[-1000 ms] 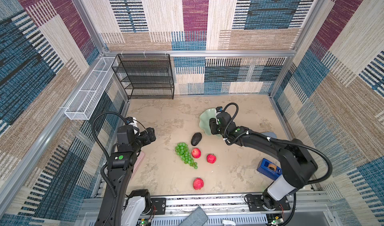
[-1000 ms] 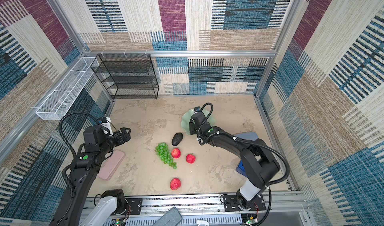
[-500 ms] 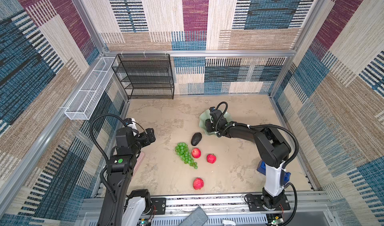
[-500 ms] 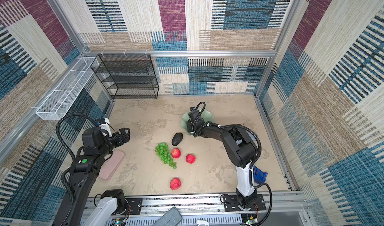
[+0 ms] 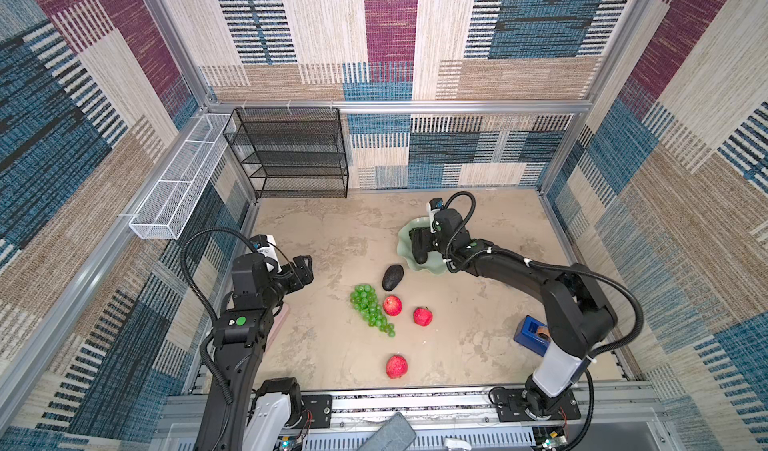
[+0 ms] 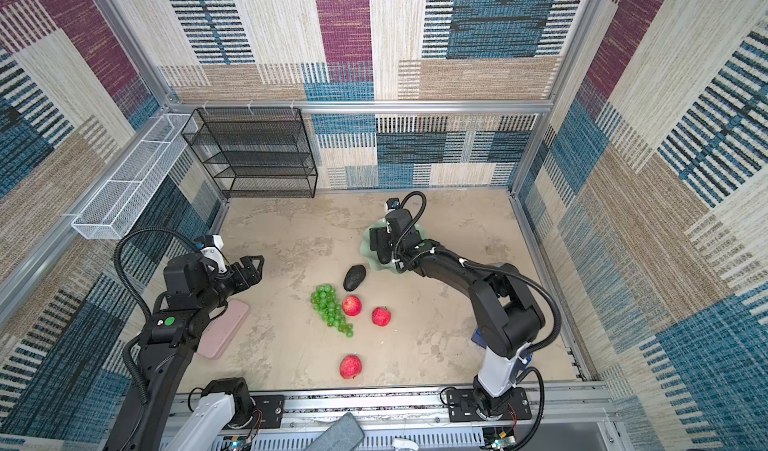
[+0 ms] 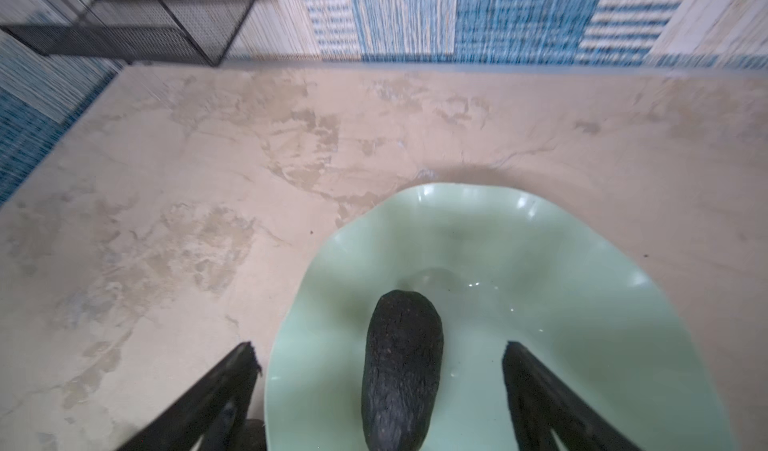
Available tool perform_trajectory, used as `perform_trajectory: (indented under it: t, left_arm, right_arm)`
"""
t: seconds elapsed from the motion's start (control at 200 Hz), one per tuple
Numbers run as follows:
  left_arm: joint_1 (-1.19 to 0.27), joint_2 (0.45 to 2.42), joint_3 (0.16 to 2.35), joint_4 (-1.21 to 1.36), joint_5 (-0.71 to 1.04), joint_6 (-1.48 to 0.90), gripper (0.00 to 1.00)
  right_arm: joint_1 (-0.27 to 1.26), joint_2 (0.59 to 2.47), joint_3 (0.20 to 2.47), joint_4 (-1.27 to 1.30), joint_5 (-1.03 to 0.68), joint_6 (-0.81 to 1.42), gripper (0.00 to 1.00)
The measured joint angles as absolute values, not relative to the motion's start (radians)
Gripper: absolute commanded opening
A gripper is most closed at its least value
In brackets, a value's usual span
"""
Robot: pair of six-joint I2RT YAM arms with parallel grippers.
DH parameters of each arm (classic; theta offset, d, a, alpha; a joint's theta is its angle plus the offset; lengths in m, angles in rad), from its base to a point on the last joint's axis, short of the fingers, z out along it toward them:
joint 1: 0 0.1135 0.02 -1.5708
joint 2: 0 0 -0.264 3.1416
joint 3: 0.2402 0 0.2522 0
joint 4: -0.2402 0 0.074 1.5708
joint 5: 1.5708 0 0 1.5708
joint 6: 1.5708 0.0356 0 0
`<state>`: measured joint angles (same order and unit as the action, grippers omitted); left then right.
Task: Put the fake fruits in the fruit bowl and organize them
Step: 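Carry the avocado with the right gripper into the green bowl and release, then grasp the red apple nearest the robot with the left gripper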
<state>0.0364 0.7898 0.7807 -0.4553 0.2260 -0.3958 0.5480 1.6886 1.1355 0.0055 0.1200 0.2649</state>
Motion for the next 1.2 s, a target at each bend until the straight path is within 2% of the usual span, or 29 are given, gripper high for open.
perform_trajectory:
  t: [0.065,0.23,0.361,0.581,0.807,0.962,1.112,1.197]
  left_arm:
    - [-0.034,0.795,0.772,-0.464,0.243,-0.41,0.82]
    - [-0.405,0.771,0.69,-0.486,0.191,-0.477,0.8]
    - [-0.658,0.789,0.64,-0.492,0.087,-0.575,0.8]
    - [-1.015,0.976,0.667,-0.512,-0.054,-0.712,0.81]
    - [-1.187,1.192,0.719,-0.515,-0.081,-0.801,0.83]
    - [-1.25,1.306,0.745,-0.513,-0.078,-0.835,0.84]
    - [-1.271,1.404,0.764,-0.504,-0.071,-0.875,0.8]
    - [-1.272,1.429,0.768,-0.493,-0.051,-0.887,0.75]
  right_arm:
    - [0.548,1.599,1.072,0.046,0.122,0.265,1.0]
    - [0.543,1.404,0.895,0.084,0.113,0.277,1.0]
    - [0.538,1.286,0.798,0.084,0.116,0.289,1.0]
    - [0.529,1.18,0.699,0.069,0.143,0.31,1.0]
    - [0.525,1.131,0.66,0.062,0.161,0.314,1.0]
    - [0.524,1.116,0.64,0.062,0.165,0.314,1.0]
    - [0.524,1.103,0.625,0.062,0.165,0.314,1.0]
    - [0.523,1.084,0.614,0.062,0.167,0.315,1.0]
